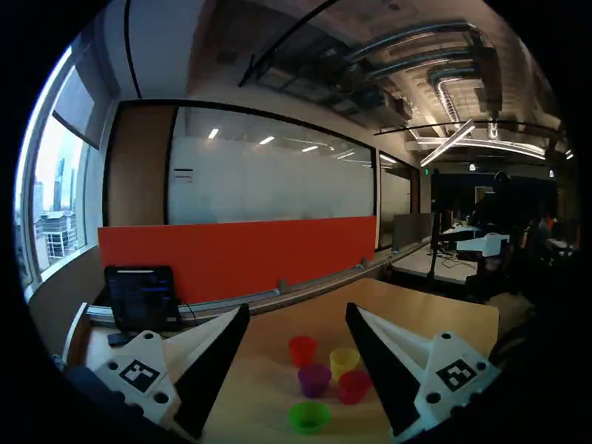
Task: Pour water
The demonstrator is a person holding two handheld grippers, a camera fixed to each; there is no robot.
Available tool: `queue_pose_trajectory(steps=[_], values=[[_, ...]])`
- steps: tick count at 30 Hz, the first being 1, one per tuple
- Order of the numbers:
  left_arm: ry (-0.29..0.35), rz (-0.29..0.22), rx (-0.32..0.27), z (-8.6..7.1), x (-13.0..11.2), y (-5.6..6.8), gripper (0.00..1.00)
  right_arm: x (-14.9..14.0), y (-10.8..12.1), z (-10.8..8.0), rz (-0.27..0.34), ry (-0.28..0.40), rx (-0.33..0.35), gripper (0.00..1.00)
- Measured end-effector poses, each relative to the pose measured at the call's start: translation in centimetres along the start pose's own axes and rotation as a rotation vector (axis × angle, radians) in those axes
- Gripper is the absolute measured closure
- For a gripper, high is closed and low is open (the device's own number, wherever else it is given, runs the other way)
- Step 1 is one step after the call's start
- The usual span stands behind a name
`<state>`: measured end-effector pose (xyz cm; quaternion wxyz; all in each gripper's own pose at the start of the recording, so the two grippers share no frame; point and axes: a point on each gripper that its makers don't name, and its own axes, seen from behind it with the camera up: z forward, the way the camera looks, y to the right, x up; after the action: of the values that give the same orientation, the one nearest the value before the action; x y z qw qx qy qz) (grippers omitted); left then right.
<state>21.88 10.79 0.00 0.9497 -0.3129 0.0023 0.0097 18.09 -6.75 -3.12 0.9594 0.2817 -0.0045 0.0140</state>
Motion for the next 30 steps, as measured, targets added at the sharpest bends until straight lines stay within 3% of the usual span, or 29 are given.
queue_pose_trajectory(steps=[5,11,30], values=[[-0.021,-0.002,-0.052,-0.2,-1.0,0.9,0.03,-1.6,-0.2,0.3,-0.039,-0.050,0.017,0.00],[-0.071,0.015,-0.084,0.0,-3.2,1.1,0.03,-3.2,-0.6,0.7,-0.073,-0.086,0.036,0.00],[-0.240,0.004,-0.162,0.9,-12.4,1.9,0.03,-11.3,-0.2,1.9,-0.048,-0.225,0.075,0.00]])
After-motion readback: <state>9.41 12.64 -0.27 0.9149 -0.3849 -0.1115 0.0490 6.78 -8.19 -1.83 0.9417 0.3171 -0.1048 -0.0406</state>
